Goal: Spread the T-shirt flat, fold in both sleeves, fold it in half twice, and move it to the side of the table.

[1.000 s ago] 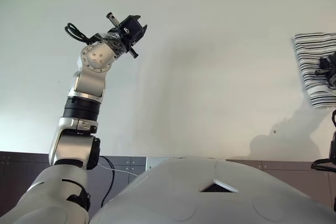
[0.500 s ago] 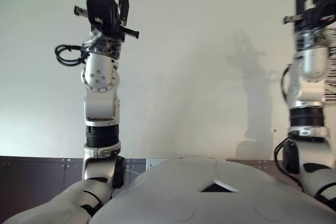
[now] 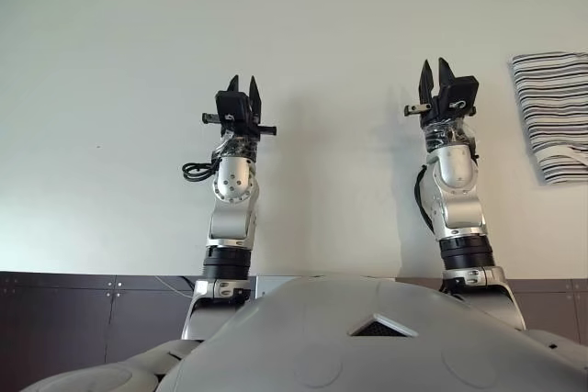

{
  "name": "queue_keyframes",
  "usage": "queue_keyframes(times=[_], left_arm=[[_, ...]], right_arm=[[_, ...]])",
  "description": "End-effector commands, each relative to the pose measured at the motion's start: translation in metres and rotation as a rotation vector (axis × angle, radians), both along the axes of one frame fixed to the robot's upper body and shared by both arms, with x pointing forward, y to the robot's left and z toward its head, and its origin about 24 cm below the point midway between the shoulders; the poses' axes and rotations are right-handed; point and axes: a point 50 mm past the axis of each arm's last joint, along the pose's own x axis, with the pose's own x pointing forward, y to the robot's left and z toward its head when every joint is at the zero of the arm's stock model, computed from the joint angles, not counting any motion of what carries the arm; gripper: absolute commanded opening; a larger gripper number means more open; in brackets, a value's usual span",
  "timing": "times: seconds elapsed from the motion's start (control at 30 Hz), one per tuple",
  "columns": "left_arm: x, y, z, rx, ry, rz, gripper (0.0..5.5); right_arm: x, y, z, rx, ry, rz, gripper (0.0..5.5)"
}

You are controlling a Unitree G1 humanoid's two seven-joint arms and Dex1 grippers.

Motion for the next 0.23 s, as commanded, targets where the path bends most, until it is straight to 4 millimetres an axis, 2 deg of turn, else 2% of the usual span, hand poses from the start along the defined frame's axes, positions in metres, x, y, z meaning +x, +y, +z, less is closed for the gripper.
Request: queue_keyframes(times=[0.03,0.13,0.23], left_arm=[[0.012,-0.002,0.002,0.021,-0.024,-0.011,1.33],[0.021,-0.007,0.007,0.041,-0.052,-0.052,1.33],[0.027,-0.002,0.005,0.044,-0.049,-0.017,1.33]], right_arm=[[0.01,-0.006,-0.003,-0.009,0.033,-0.006,1.09],[0.019,-0.006,-0.005,0.005,0.042,-0.009,1.09],[0.028,0.0,-0.001,-0.011,0.02,0.029,1.09]])
